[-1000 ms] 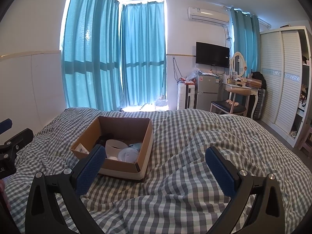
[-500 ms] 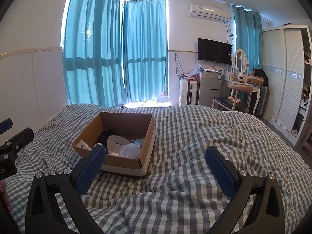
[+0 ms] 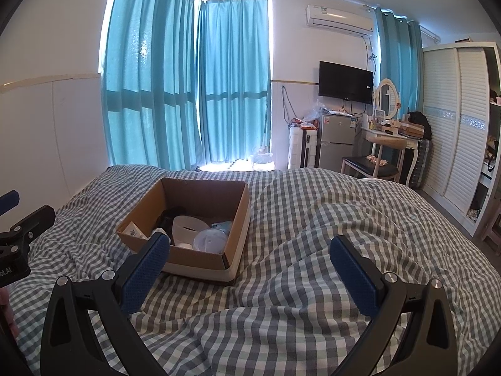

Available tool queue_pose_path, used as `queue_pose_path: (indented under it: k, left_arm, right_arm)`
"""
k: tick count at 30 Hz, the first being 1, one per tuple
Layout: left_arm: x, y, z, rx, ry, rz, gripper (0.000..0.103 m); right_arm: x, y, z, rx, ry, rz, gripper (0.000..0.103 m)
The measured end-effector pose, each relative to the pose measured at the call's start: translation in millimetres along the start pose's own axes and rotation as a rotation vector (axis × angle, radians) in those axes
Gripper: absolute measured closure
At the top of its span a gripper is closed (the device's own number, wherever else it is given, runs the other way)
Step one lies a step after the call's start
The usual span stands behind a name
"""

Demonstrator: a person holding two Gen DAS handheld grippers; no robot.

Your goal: Organize objects

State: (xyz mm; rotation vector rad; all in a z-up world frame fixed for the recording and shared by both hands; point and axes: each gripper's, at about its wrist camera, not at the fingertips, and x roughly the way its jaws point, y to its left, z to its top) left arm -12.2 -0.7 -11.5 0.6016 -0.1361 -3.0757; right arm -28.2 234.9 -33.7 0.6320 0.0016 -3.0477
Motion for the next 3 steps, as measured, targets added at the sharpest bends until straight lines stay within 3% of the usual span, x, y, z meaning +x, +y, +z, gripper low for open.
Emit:
queue_pose_path:
  k: [3]
  left_arm:
    - [0.3,1.2,-0.3,-0.001,0.002,-0.002,0.000]
  right_arm:
    - [0.5,-0.7,-1.2,-0.001,0.002,-0.001,0.000]
